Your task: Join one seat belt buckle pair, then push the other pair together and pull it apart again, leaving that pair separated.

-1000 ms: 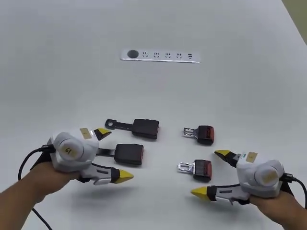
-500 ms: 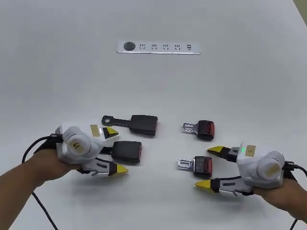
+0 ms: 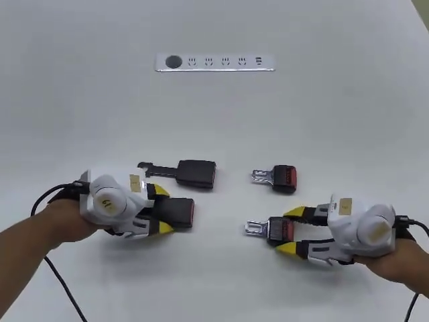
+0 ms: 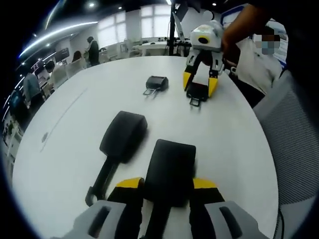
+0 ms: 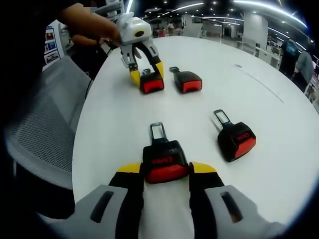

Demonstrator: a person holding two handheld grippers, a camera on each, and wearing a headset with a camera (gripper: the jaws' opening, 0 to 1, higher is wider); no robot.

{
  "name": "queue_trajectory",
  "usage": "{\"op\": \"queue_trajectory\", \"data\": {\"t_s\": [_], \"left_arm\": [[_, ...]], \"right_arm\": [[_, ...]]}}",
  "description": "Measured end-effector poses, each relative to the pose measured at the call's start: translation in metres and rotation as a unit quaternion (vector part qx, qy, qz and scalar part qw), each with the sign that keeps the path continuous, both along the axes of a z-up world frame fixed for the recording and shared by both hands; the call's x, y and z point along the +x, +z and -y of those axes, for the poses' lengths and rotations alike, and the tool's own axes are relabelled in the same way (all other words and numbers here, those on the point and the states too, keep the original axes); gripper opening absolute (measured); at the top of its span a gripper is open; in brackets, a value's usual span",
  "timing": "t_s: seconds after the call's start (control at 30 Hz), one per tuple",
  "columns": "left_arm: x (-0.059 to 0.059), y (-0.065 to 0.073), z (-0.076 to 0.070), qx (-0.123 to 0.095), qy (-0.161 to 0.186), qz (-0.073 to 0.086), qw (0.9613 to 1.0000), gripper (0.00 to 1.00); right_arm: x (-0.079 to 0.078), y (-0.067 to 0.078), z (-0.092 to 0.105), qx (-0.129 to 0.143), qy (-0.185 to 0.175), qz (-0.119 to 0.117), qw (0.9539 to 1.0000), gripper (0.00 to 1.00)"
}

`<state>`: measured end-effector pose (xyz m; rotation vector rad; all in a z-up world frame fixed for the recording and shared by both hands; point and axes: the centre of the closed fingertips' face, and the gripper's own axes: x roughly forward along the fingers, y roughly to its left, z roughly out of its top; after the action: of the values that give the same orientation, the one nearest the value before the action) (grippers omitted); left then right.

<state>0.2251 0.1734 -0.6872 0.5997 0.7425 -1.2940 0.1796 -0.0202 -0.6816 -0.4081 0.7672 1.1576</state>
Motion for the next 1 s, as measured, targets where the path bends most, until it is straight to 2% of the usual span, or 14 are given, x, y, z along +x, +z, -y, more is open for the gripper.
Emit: {"op": "queue_trajectory", "data": {"t_s": [0.1,0.2,0.5,0.63,1.0], "left_arm": [[0.000,-0.002,0.000,0.007,-0.014,0.000,0.9999,0.36],[0.000,-0.002,0.000,0.016,-0.022,-0.003,0.9996,0.36],[0.000,-0.006,-0.002,0.037,-0.035,-0.007,0.9987,0.35],[0.000,-0.008,-0.002,0.049,-0.045,-0.010,0.9977,0.35],[-0.001,-0.008,-0.002,0.061,-0.054,-0.012,0.9966,0.34]], "right_arm": [[0.000,0.000,0.001,-0.011,0.006,-0.005,0.9999,0.34],[0.001,0.000,0.000,-0.011,0.007,-0.015,0.9998,0.33],[0.003,-0.003,-0.010,-0.021,0.025,-0.012,0.9994,0.33],[0.006,-0.002,-0.019,-0.022,0.024,-0.015,0.9994,0.33],[0.018,-0.008,-0.045,-0.020,0.021,-0.015,0.9995,0.33]]}}
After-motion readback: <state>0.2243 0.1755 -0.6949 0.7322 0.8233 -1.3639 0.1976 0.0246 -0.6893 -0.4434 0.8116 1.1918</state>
